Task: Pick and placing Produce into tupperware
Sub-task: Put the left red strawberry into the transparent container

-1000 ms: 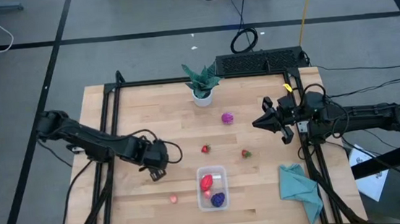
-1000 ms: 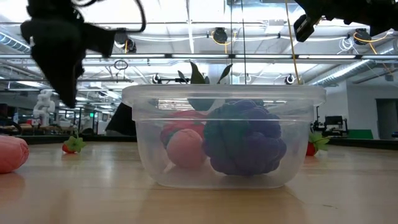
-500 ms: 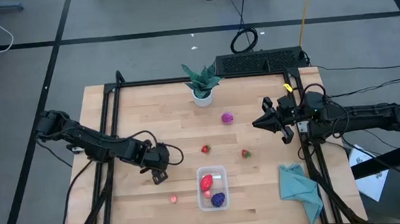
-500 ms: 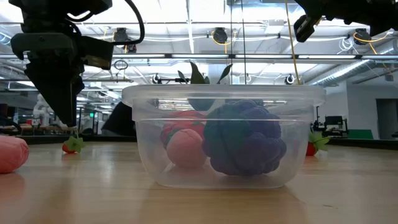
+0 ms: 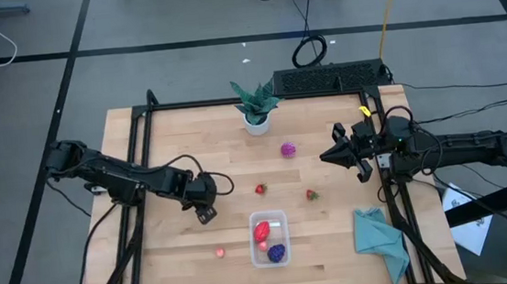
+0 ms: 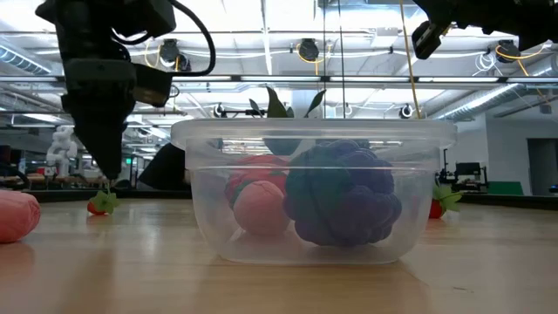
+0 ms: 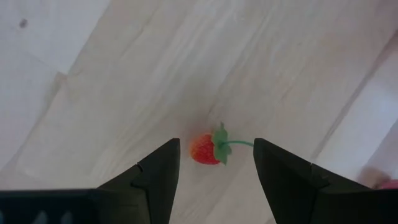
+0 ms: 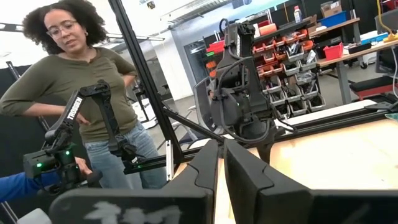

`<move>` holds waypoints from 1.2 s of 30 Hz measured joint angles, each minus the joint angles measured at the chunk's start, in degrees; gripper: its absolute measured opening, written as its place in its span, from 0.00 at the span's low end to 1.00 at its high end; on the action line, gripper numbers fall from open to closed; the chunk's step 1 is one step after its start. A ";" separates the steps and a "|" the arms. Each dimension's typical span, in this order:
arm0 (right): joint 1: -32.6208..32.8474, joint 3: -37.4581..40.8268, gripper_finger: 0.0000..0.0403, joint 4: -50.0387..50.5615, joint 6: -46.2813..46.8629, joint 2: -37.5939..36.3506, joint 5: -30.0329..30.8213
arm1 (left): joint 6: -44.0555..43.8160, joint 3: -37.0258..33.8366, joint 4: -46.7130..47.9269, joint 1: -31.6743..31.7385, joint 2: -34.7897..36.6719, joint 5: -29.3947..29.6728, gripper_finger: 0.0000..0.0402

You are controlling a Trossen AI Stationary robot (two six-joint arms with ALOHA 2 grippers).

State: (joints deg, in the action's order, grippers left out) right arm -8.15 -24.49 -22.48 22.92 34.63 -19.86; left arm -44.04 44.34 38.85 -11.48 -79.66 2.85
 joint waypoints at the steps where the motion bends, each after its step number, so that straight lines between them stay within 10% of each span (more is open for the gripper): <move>1: 0.01 0.00 0.04 0.00 0.00 0.00 0.00 | -0.03 0.00 -0.01 0.06 0.00 -0.32 0.52; 36: 0.00 0.00 0.04 0.00 0.00 0.00 0.00 | 12.26 -3.23 -1.90 -3.35 -0.07 -0.09 0.52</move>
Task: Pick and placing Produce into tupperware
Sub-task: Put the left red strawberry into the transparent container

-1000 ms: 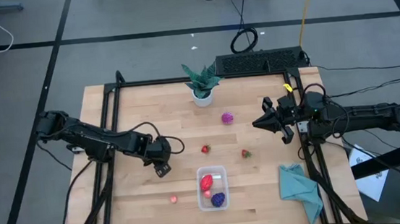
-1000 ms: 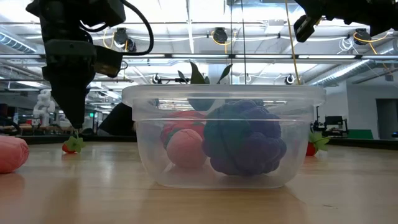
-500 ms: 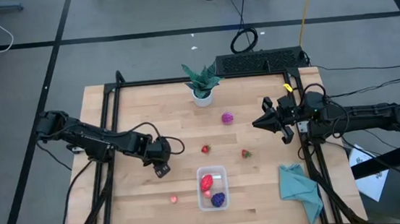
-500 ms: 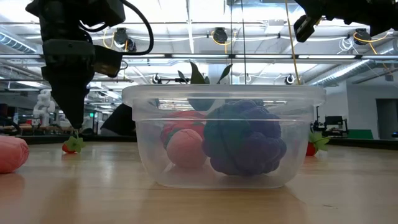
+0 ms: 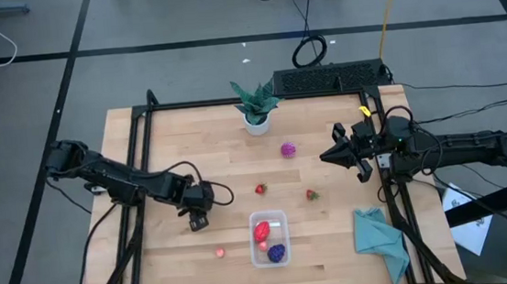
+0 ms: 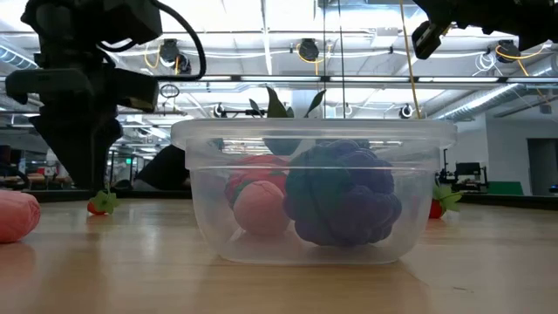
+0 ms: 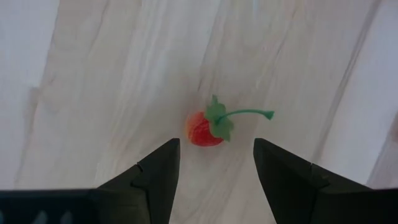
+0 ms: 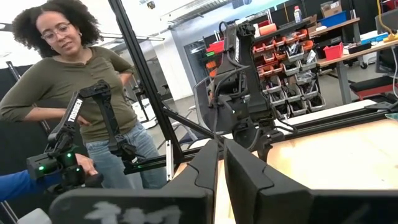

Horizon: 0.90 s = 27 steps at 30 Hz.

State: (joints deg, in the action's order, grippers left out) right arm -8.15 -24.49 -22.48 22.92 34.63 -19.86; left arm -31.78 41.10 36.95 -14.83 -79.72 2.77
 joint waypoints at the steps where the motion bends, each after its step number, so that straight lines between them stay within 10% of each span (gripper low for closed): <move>1: -0.01 0.00 0.04 0.00 0.00 0.00 0.00 | 0.91 0.00 -0.05 -0.24 0.00 0.45 0.52; 27: 0.01 0.00 0.04 0.02 0.00 -0.02 0.00 | 10.08 -0.02 -1.25 -1.43 -0.22 4.96 0.52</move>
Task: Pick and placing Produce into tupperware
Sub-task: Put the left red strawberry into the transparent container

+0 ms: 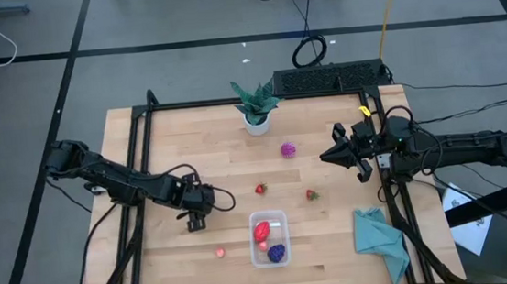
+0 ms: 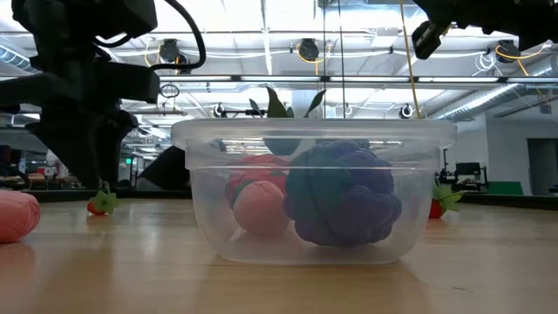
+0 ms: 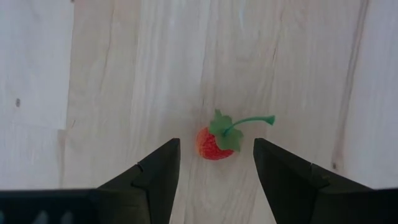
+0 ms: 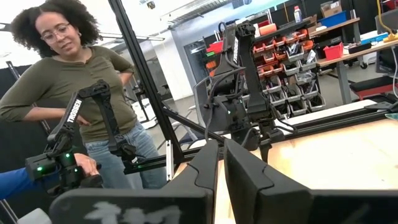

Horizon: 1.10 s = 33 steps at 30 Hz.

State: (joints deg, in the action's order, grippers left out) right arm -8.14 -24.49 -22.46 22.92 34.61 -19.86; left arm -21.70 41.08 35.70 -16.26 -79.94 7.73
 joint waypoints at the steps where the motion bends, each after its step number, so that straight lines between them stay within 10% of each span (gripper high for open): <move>1: 0.00 0.00 0.04 0.00 0.00 0.00 0.00 | 0.01 0.00 0.03 0.14 0.00 0.00 0.52; 33: 0.00 -0.02 0.04 0.13 0.00 0.00 -0.04 | 0.62 0.04 -2.96 1.87 -8.42 -2.75 0.50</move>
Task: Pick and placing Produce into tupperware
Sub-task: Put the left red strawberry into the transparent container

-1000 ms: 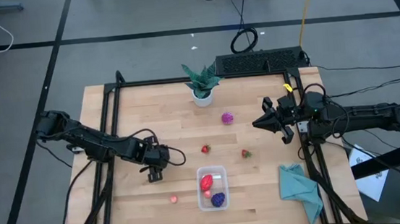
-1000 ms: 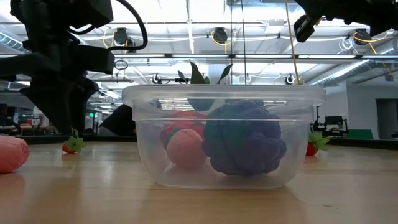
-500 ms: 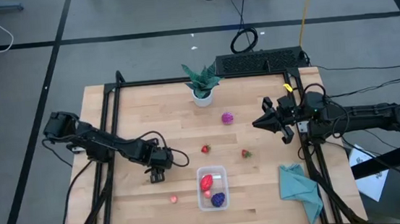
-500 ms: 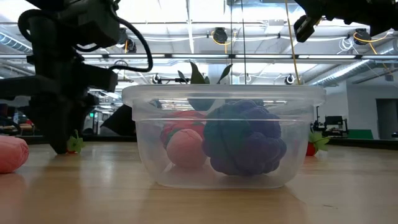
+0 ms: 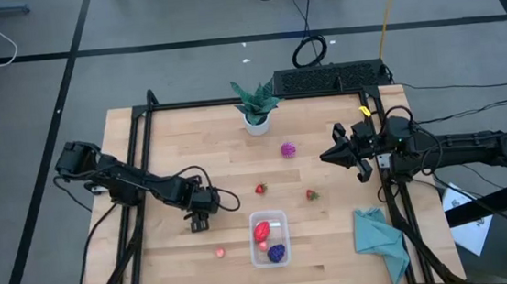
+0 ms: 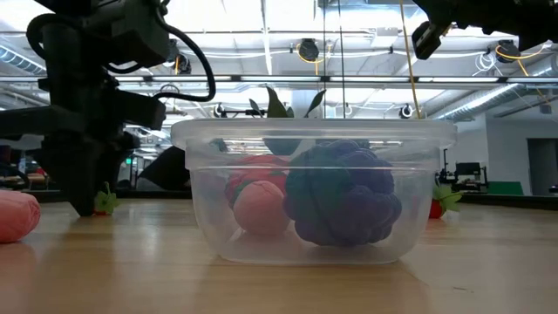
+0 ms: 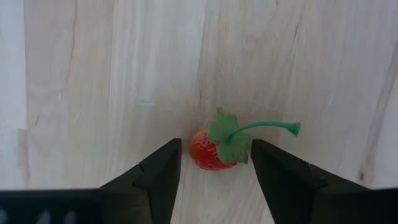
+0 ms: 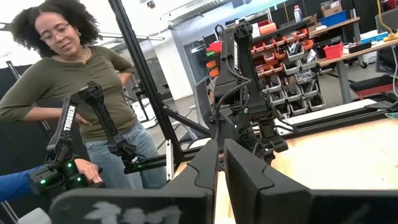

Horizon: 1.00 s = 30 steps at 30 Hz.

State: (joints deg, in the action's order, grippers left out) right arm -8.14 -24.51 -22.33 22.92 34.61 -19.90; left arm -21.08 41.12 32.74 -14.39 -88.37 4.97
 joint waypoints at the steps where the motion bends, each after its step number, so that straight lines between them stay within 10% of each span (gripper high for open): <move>1: 0.00 0.00 0.04 0.00 0.00 0.00 0.00 | -0.03 0.00 -0.05 0.00 -0.01 -0.07 0.49; 11: 0.00 0.00 0.04 -0.02 0.00 0.00 0.00 | -1.90 0.00 -0.34 -0.02 -0.06 -0.60 0.32; 30: 0.00 0.00 0.04 -0.09 0.00 0.00 0.00 | -3.87 2.36 0.86 0.05 -0.43 -0.35 0.30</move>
State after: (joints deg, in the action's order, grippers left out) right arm -8.14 -24.51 -22.41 22.92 34.61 -19.90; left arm -24.95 43.49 33.61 -14.34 -88.80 4.62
